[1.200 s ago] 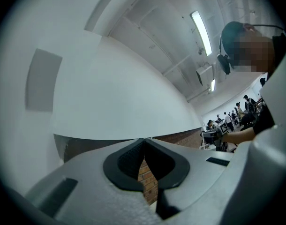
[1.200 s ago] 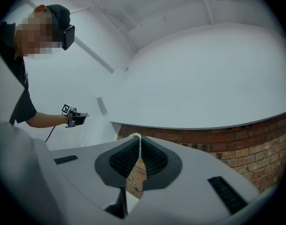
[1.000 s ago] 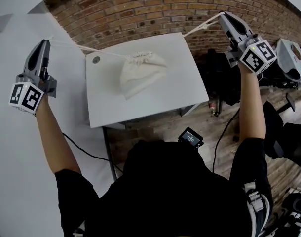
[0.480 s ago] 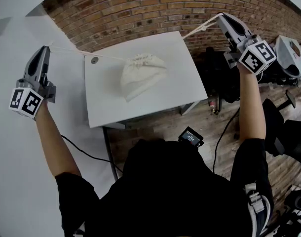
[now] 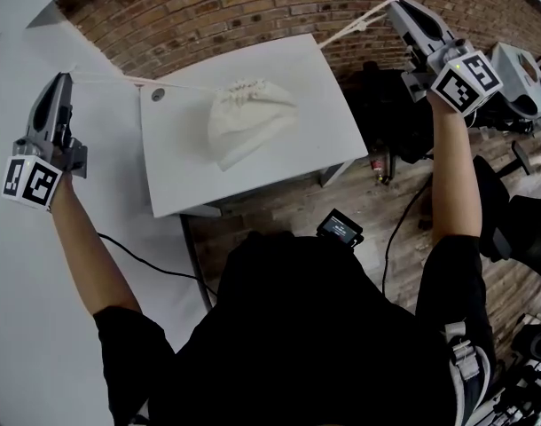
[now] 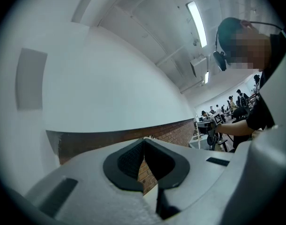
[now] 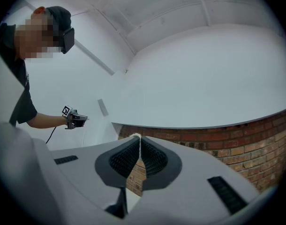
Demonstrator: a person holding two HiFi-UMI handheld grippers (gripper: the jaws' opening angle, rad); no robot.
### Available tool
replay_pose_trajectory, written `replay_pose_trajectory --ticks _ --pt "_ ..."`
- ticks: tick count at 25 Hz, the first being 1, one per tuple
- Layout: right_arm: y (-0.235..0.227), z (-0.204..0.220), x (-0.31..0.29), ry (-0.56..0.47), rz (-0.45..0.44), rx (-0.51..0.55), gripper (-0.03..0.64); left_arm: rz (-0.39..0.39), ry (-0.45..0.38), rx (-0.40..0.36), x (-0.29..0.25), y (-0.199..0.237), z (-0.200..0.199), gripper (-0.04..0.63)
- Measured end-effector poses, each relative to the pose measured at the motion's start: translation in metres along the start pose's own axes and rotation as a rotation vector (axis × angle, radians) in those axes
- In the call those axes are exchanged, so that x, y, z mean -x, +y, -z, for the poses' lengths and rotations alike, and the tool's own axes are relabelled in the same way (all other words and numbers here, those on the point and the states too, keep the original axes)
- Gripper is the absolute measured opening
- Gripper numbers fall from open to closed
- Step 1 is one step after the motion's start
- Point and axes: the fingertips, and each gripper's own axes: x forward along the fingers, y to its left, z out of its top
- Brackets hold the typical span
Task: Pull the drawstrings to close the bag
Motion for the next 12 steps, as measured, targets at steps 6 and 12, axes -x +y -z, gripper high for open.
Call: replay_pose_trajectory --ticks 6,12 --pt "-0.0022 0.0014 0.0081 -0.012 0.003 -0.003 0.009 0.014 0.006 -0.006 -0.0036 -0.0103 -0.0009 0.018" --pt "-0.006 0.0013 0.0065 -0.021 0.002 -0.001 0.009 0.011 0.004 -0.009 -0.005 -0.0093 -0.002 0.018"
